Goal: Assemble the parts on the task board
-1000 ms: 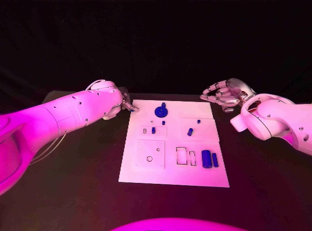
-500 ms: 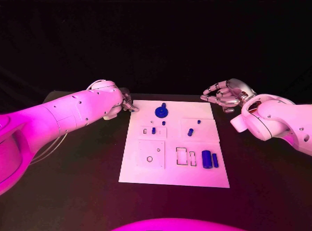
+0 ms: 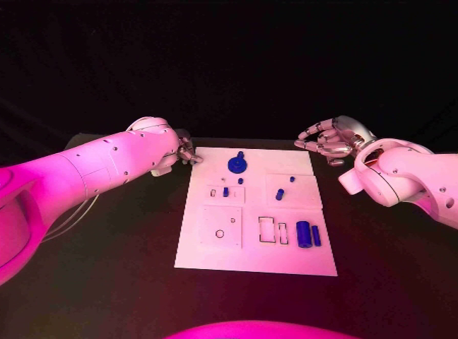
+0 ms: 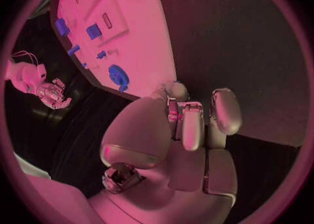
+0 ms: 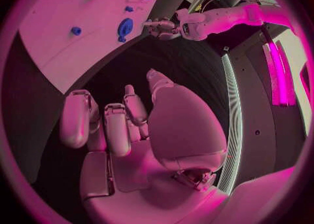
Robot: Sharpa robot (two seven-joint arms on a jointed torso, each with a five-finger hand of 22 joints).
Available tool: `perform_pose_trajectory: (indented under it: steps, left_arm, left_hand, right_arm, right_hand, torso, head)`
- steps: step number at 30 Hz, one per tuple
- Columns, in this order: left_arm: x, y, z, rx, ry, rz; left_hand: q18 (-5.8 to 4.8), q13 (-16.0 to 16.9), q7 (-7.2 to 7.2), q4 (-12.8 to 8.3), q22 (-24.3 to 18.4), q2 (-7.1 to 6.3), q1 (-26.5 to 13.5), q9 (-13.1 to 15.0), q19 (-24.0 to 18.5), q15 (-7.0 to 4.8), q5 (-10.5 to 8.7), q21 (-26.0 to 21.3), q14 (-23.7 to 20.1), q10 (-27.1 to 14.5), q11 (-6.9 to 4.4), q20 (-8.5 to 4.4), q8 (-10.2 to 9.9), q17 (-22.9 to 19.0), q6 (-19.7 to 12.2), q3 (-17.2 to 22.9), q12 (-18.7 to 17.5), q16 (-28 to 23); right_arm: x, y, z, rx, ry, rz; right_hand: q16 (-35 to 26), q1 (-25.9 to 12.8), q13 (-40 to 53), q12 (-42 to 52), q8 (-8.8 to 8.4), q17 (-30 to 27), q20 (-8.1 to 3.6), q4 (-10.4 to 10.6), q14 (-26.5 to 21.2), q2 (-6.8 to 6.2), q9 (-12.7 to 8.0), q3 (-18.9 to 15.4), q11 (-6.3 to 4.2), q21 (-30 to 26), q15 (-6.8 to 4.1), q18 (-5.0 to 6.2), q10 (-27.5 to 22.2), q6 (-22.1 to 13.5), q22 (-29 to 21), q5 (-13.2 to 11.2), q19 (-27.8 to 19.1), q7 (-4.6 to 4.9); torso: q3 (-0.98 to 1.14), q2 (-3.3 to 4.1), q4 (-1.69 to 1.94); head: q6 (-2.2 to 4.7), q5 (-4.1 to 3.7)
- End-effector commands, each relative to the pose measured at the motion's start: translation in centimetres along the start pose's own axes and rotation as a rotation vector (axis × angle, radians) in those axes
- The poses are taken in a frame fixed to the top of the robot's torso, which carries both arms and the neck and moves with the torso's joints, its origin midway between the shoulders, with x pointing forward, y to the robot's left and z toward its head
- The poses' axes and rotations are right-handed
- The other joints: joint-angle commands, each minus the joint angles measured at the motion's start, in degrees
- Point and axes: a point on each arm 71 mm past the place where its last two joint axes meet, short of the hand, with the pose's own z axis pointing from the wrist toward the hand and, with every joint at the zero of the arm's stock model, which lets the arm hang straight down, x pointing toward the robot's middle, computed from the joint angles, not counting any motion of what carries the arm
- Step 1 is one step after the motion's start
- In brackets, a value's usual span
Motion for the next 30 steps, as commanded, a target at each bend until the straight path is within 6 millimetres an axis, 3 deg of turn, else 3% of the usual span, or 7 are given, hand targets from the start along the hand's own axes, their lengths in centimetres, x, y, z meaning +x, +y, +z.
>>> perform_pose_trajectory:
  steps: [1,2,3,5,9,19,30]
  left_arm:
    - [0.4,0.2,0.0,0.003,0.008,-0.011]
    - [0.3,0.2,0.0,0.006,0.008,-0.017]
    - [0.3,0.2,0.0,0.008,0.009,-0.022]
    - [0.3,0.2,0.0,0.015,0.011,-0.036]
    - [0.3,0.4,-0.2,0.031,0.021,-0.074]
    - [0.0,1.4,-0.6,0.058,0.061,-0.194]
    - [-0.4,2.4,-0.8,0.064,0.069,-0.247]
  left_hand:
    - [1.01,-0.78,0.64,-0.85,-0.92,-0.96,0.65,-2.98,-0.79,0.77,0.62,-0.76,2.47,-1.45,0.32,0.07,-3.0,7.57,-3.32,10.0,-1.03,-0.99]
    - [1.05,-0.86,0.66,-0.49,-0.97,-2.2,-0.01,-2.95,-0.78,0.85,0.4,-0.84,2.45,-1.53,0.58,0.06,-2.8,7.54,-3.31,14.49,-1.08,-1.01]
    - [1.07,-0.88,0.97,-0.97,-1.02,-4.14,-0.42,-2.87,-0.79,1.15,0.63,-0.91,2.43,-1.56,0.06,0.08,-2.61,7.52,-3.53,18.9,-1.09,-1.03]
    - [1.09,-0.92,1.25,-1.08,-1.05,-8.61,-3.99,-2.37,-0.79,1.06,0.58,-1.03,2.4,-1.25,0.74,0.23,-1.58,7.47,-3.57,30.26,-0.96,-1.06]
    - [1.12,-1.21,1.31,-4.02,-1.24,-11.46,-8.81,-1.58,-0.95,1.22,0.67,-1.27,2.33,-1.05,0.68,0.39,-0.17,7.33,-3.9,40.27,-0.86,-1.13]
    - [1.28,-2.45,1.5,-6.77,-1.88,-11.82,-11.66,-1.3,-1.46,1.35,0.67,-1.8,2.11,-2.08,0.87,0.54,0.26,6.93,-4.47,44.81,-1.46,-1.36]
    - [1.31,-2.24,1.59,-8.71,-1.91,-11.7,-13.26,-1.17,-1.58,1.42,0.68,-1.88,1.97,-2.1,0.94,0.63,0.52,6.72,-4.56,47.43,-1.27,-1.46]
  right_arm:
    - [0.1,0.0,0.0,-0.002,0.004,-0.001]
    - [0.1,0.0,0.0,-0.002,0.004,-0.001]
    - [0.1,0.0,0.0,-0.002,0.004,-0.001]
    - [0.1,0.0,0.0,-0.002,0.004,-0.001]
    - [0.1,-0.1,0.0,-0.001,0.004,-0.001]
    - [0.0,-0.2,0.0,0.002,0.002,-0.002]
    - [-0.1,-0.2,0.0,0.003,0.002,-0.002]
  right_hand:
    - [-0.35,-1.98,-0.19,-0.31,1.42,4.4,-0.31,0.53,2.79,-0.51,0.62,0.65,-0.3,-1.14,-0.47,1.29,-0.44,-0.53,5.14,0.8,-0.36,-0.17]
    - [-0.35,-1.98,-0.19,-0.31,1.42,4.4,-0.31,0.53,2.79,-0.51,0.62,0.65,-0.3,-1.14,-0.47,1.29,-0.44,-0.53,5.14,0.8,-0.36,-0.17]
    - [-0.35,-1.98,-0.19,-0.31,1.42,4.4,-0.31,0.53,2.79,-0.51,0.62,0.65,-0.3,-1.14,-0.47,1.29,-0.44,-0.53,5.14,0.8,-0.36,-0.17]
    - [-0.35,-1.98,-0.19,-0.31,1.42,4.4,-0.31,0.53,2.79,-0.51,0.62,0.65,-0.3,-1.14,-0.47,1.29,-0.44,-0.53,5.14,0.8,-0.36,-0.17]
    - [-0.35,-1.98,-0.19,-0.31,1.42,4.4,-0.31,0.53,2.79,-0.51,0.62,0.65,-0.3,-1.14,-0.47,1.29,-0.44,-0.53,5.14,0.8,-0.36,-0.17]
    - [-0.36,-1.97,-0.13,-0.23,1.56,4.43,-0.33,0.5,2.81,-0.49,0.59,0.72,-0.32,-1.09,-0.49,1.28,-0.35,-0.57,5.19,0.85,-0.29,-0.19]
    - [-0.36,-1.97,-0.13,-0.23,1.56,4.43,-0.33,0.5,2.81,-0.49,0.59,0.72,-0.32,-1.09,-0.49,1.28,-0.35,-0.57,5.19,0.85,-0.29,-0.19]
  torso:
    - [-0.03,0.0,0.0]
    - [-0.04,0.0,0.0]
    - [-0.04,0.01,-0.01]
    - [-0.05,0.0,-0.02]
    - [-0.05,0.0,-0.03]
    - [0.02,0.01,0.11]
    - [-0.02,0.05,-0.05]
  head:
    - [0.07,0.03]
    - [0.08,0.03]
    - [0.09,0.03]
    - [0.12,0.03]
    - [0.14,0.04]
    - [0.18,-0.01]
    - [0.2,0.3]
